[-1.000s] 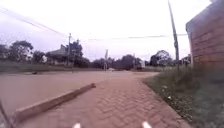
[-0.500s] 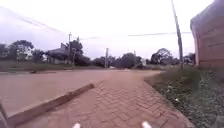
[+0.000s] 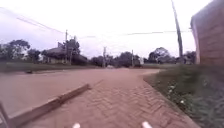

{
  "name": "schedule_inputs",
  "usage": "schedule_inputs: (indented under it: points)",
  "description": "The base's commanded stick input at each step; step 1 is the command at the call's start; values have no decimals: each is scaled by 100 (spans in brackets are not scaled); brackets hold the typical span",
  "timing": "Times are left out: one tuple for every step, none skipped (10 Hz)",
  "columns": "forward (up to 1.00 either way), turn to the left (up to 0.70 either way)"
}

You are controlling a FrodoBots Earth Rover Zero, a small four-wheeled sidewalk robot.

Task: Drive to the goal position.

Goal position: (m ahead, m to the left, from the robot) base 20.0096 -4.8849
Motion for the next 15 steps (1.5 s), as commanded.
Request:
schedule_inputs:
  points:
    - [50, 14]
    - [50, 0]
    - [50, -47]
    - [50, -50]
    - [50, -21]
    - [50, 10]
    - [50, 23]
    - [50, 26]
    - [50, 11]
    - [50, 16]
    - [50, -39]
    - [50, -49]
    - [50, -50]
    - [50, 3]
    - [50, 9]
